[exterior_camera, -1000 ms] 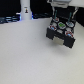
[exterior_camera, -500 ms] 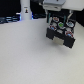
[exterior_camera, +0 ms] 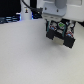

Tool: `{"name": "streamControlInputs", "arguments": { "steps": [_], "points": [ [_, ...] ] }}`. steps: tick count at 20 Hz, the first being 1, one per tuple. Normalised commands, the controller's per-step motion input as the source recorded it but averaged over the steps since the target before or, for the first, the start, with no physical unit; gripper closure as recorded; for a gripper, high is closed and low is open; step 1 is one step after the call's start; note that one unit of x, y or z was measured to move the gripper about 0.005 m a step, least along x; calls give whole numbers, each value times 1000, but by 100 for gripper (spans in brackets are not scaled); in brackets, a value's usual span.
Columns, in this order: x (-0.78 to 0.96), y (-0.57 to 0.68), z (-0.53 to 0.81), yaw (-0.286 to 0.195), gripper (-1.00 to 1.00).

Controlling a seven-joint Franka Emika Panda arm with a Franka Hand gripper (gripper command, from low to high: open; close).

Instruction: Open the kcup holder, insert the kcup into the holder, and close the kcup holder

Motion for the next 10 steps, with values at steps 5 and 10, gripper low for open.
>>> {"name": "streamControlInputs", "arguments": {
  "steps": [5,10],
  "points": [
    [329,310,-315,200,-100],
    [-42,264,-205,243,-100]
  ]
}}
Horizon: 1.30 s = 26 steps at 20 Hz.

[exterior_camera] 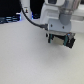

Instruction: Open the kcup holder, insert the kcup into the holder, and close the kcup holder

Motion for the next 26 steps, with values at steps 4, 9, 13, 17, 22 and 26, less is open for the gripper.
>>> {"name": "streamControlInputs", "arguments": {
  "steps": [4,9,13,17,22,26],
  "points": [
    [-164,481,16,161,-100],
    [-177,553,50,135,-100],
    [-334,601,51,106,-100],
    [-604,599,0,69,-100],
    [-793,566,-4,40,-100],
    [-924,459,-54,38,-100]
  ]
}}
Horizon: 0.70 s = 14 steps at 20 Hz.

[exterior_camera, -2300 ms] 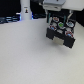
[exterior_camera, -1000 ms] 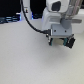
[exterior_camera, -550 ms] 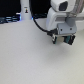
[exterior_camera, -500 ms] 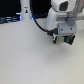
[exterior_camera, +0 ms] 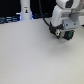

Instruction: Open the kcup holder, insert the kcup into the holder, and close the kcup holder

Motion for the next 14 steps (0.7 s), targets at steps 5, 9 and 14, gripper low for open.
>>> {"name": "streamControlInputs", "arguments": {
  "steps": [5,9,14],
  "points": [
    [-929,437,-34,44,-100],
    [-854,452,-8,59,-100],
    [-457,475,473,83,-100]
  ]
}}
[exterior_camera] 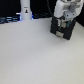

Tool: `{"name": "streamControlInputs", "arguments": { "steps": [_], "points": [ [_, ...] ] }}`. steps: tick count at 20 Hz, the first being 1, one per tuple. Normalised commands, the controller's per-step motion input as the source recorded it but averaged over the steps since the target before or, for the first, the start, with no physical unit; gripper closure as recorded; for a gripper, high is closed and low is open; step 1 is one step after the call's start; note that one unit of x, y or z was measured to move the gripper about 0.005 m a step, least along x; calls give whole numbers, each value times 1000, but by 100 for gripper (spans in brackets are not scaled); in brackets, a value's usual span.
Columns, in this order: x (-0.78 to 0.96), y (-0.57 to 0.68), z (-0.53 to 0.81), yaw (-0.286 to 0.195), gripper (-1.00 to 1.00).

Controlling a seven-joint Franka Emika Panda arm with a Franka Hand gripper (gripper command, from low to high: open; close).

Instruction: Open the kcup holder, insert the kcup into the holder, and close the kcup holder

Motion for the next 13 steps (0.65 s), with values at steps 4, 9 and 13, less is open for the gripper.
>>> {"name": "streamControlInputs", "arguments": {
  "steps": [4,9,13],
  "points": [
    [52,275,1000,79,-100],
    [58,25,306,-12,-100],
    [0,0,0,0,-100]
  ]
}}
